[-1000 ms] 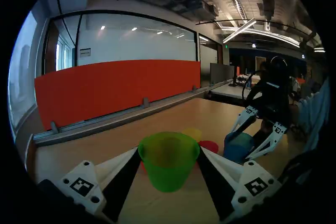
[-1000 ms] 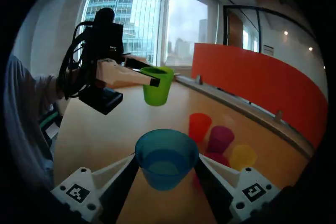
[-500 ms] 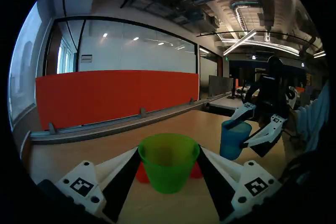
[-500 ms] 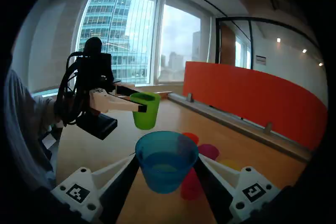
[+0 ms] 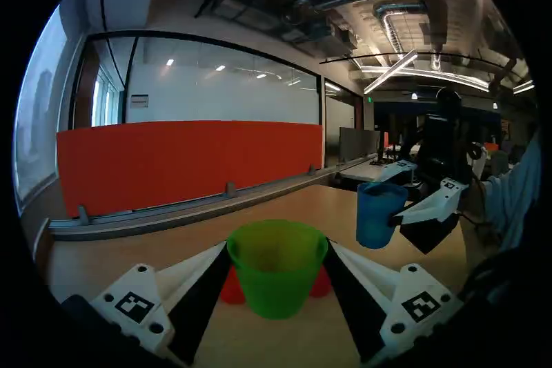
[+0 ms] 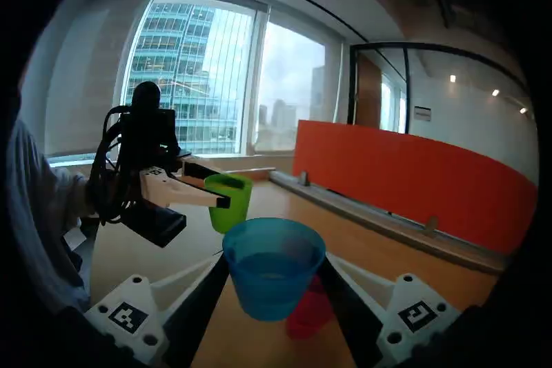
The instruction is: Pour water
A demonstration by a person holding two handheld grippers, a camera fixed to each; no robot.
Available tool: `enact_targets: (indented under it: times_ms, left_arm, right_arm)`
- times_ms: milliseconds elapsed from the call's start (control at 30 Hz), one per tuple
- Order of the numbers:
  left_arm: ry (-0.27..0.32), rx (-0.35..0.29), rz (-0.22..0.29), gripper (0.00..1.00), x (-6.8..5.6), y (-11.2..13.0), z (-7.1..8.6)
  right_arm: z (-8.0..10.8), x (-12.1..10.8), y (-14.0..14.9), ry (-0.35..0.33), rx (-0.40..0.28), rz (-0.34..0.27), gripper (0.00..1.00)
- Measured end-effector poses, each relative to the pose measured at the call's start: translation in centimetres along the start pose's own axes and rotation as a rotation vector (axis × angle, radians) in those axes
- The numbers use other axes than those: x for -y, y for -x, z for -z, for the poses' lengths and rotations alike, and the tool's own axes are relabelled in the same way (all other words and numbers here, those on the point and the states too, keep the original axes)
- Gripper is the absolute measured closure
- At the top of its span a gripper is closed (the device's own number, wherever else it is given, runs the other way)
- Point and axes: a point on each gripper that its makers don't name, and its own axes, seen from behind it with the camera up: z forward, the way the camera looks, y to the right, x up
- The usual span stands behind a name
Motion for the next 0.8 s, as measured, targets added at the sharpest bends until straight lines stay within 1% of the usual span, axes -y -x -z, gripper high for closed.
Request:
enact_targets:
  times_ms: [200, 400, 600, 800]
  left_arm:
    - [0.017, -0.007, -0.009, 0.1, -1.0, -0.5, 0.2]
    - [0.023, -0.009, -0.026, 0.11, -1.7, -0.7, 0.2]
    - [0.031, -0.014, -0.036, 0.11, -2.5, -0.9, 0.3]
    - [0.039, -0.021, -0.031, 0.11, -3.1, -1.2, 0.2]
  right_arm:
    - [0.4, -0.4, -1.0, 0.012, -0.034, -0.004, 0.1]
    - [0.9, -0.9, -2.1, 0.02, -0.057, -0.002, 0.1]
    - [1.3, -1.3, -2.7, 0.028, -0.066, 0.009, 0.1]
    - [1.4, -1.6, -3.4, 0.034, -0.069, 0.032, 0.1]
